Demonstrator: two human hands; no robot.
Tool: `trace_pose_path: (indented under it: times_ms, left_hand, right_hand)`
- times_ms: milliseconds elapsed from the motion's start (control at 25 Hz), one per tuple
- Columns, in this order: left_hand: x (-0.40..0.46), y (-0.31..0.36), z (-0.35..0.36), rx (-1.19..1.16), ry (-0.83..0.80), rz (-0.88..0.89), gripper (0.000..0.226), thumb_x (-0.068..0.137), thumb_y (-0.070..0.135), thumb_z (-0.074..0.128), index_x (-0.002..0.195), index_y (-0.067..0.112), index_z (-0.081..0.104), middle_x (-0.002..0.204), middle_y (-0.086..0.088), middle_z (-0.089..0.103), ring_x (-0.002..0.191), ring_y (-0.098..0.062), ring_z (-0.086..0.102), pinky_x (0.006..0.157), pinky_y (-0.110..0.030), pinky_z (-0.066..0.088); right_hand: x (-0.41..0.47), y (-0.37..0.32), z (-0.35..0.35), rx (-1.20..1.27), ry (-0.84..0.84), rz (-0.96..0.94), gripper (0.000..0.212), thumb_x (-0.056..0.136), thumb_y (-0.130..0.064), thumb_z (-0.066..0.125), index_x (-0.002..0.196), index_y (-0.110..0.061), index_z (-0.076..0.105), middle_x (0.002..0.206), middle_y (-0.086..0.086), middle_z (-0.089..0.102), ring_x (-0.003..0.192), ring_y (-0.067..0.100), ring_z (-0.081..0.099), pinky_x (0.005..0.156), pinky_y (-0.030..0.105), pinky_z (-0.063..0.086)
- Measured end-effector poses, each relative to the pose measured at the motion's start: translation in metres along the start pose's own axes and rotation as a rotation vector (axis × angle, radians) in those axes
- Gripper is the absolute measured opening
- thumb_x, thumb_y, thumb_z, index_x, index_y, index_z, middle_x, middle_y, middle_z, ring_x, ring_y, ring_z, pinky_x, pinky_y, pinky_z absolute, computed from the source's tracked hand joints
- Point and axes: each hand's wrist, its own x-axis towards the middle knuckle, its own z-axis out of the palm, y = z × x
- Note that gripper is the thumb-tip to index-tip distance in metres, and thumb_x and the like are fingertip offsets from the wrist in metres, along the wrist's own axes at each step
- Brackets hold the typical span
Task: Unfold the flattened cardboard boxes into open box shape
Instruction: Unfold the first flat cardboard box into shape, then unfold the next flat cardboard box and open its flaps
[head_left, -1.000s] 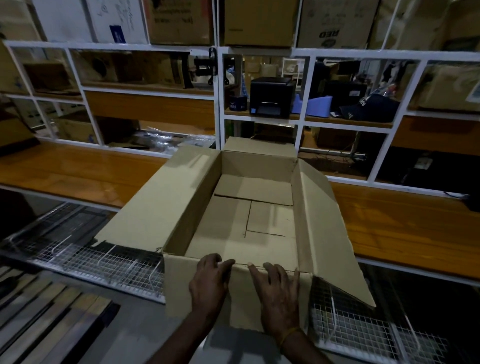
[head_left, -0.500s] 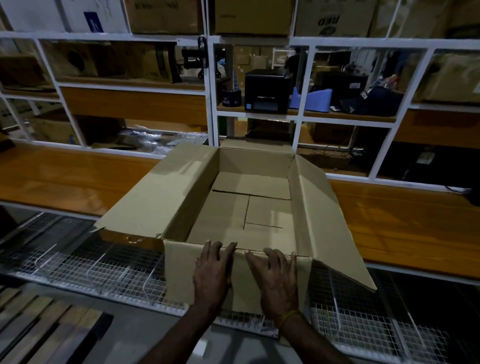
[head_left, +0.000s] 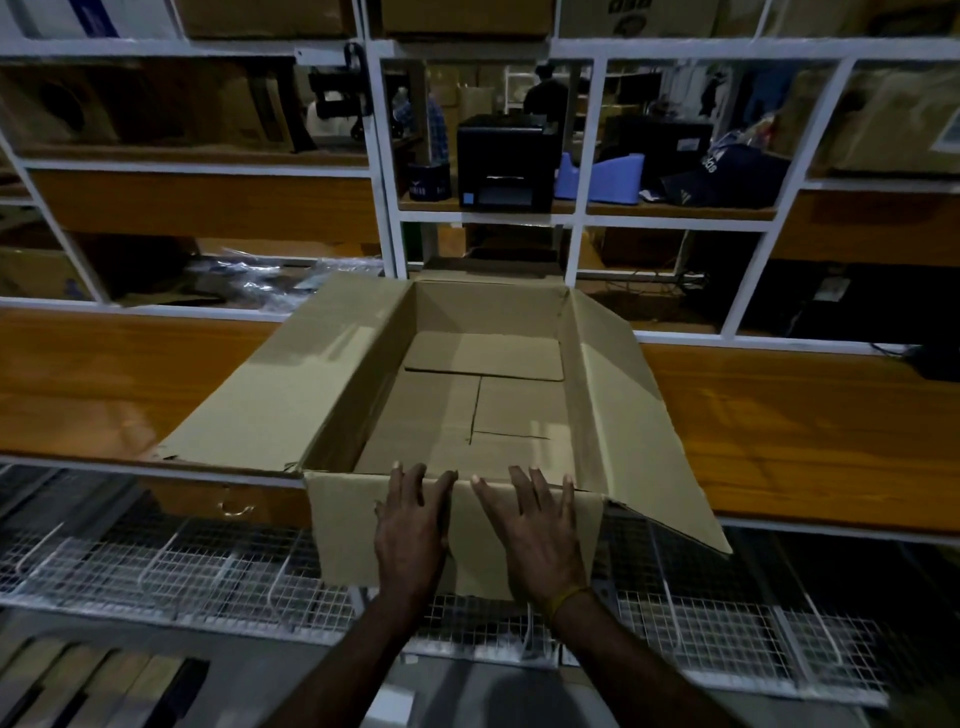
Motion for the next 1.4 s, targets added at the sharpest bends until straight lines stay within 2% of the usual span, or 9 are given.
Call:
trace_pose_path:
  times_ms: [160,360,520,720,800,920,1080,1320,1400]
  left_hand:
    - [-0.006,0.016,0.01,-0.005,0.011,-0.056,0.082,0.07,0.006,0.077,0.142,0.032,0.047,0.151,-0.017,0.035,0.145,-0.042,0.018,0.103,-0.073,0.031]
    - [-0.01,0.062,0.009,-0.117,0.071,-0.027,0.058,0.079,0.001,0.067,0.13,0.027,0.062,0.147,-0.02,0.042,0.142,-0.043,0.026,0.109,-0.071,0.021]
    - [-0.016,0.133,0.019,-0.245,0.091,0.132,0.054,0.08,0.005,0.067,0.13,0.024,0.061,0.148,-0.02,0.039,0.14,-0.043,0.03,0.11,-0.063,0.031]
    - [-0.043,0.268,0.055,-0.378,0.038,0.296,0.063,0.079,-0.001,0.068,0.134,0.028,0.056,0.153,-0.018,0.033,0.132,-0.045,0.043,0.096,-0.053,0.05]
    - [-0.057,0.332,0.072,-0.44,0.018,0.373,0.061,0.079,-0.002,0.069,0.133,0.025,0.058,0.152,-0.019,0.035,0.132,-0.047,0.043,0.093,-0.055,0.051]
    - [-0.086,0.432,0.092,-0.5,-0.04,0.507,0.056,0.082,0.002,0.071,0.133,0.02,0.059,0.152,-0.02,0.034,0.119,-0.046,0.055,0.083,-0.051,0.056]
    - [-0.125,0.544,0.107,-0.579,-0.112,0.666,0.062,0.081,0.005,0.074,0.138,0.02,0.054,0.155,-0.017,0.032,0.1,-0.036,0.065,0.071,-0.038,0.056]
    - [-0.142,0.689,0.117,-0.742,-0.163,0.923,0.065,0.088,0.018,0.069,0.145,0.031,0.041,0.159,-0.011,0.024,0.12,-0.035,0.057,0.086,-0.043,0.057]
    - [-0.142,0.735,0.112,-0.779,-0.146,0.989,0.062,0.091,0.02,0.065,0.147,0.031,0.041,0.159,-0.008,0.023,0.123,-0.032,0.054,0.081,-0.035,0.055]
  right_hand:
    - [-0.005,0.001,-0.004,0.043,0.042,-0.014,0.116,0.068,-0.007,0.071,0.155,-0.044,0.003,0.158,0.012,0.028,0.146,0.037,0.025,0.115,0.064,0.003]
    - [-0.026,0.036,-0.013,0.172,0.113,0.004,0.06,0.091,-0.038,0.048,0.148,-0.04,0.032,0.152,0.008,0.039,0.144,0.031,0.031,0.114,0.06,0.01]
    - [-0.057,0.103,-0.028,0.217,0.161,0.156,0.057,0.09,-0.04,0.042,0.147,-0.038,0.036,0.149,0.011,0.043,0.141,0.033,0.037,0.113,0.061,0.009]
    - [-0.133,0.225,-0.054,0.17,0.267,0.301,0.061,0.09,-0.037,0.052,0.148,-0.035,0.035,0.151,0.012,0.041,0.141,0.034,0.035,0.112,0.063,0.011]
    - [-0.171,0.275,-0.062,0.125,0.262,0.396,0.059,0.093,-0.041,0.045,0.15,-0.034,0.033,0.152,0.011,0.039,0.142,0.033,0.036,0.111,0.062,0.012]
    - [-0.235,0.349,-0.072,0.042,0.253,0.55,0.058,0.095,-0.046,0.036,0.151,-0.034,0.031,0.155,0.01,0.036,0.144,0.031,0.031,0.111,0.062,0.012]
    - [-0.316,0.427,-0.092,-0.024,0.284,0.727,0.061,0.093,-0.048,0.041,0.151,-0.038,0.028,0.155,0.007,0.037,0.143,0.029,0.036,0.113,0.06,0.014]
    - [-0.39,0.525,-0.148,-0.013,0.466,0.985,0.051,0.102,-0.05,0.017,0.15,-0.037,0.03,0.149,0.009,0.042,0.135,0.03,0.038,0.105,0.065,0.037]
    - [-0.403,0.554,-0.168,-0.011,0.532,1.025,0.051,0.099,-0.046,0.03,0.148,-0.034,0.033,0.149,0.011,0.039,0.135,0.033,0.038,0.101,0.066,0.041]
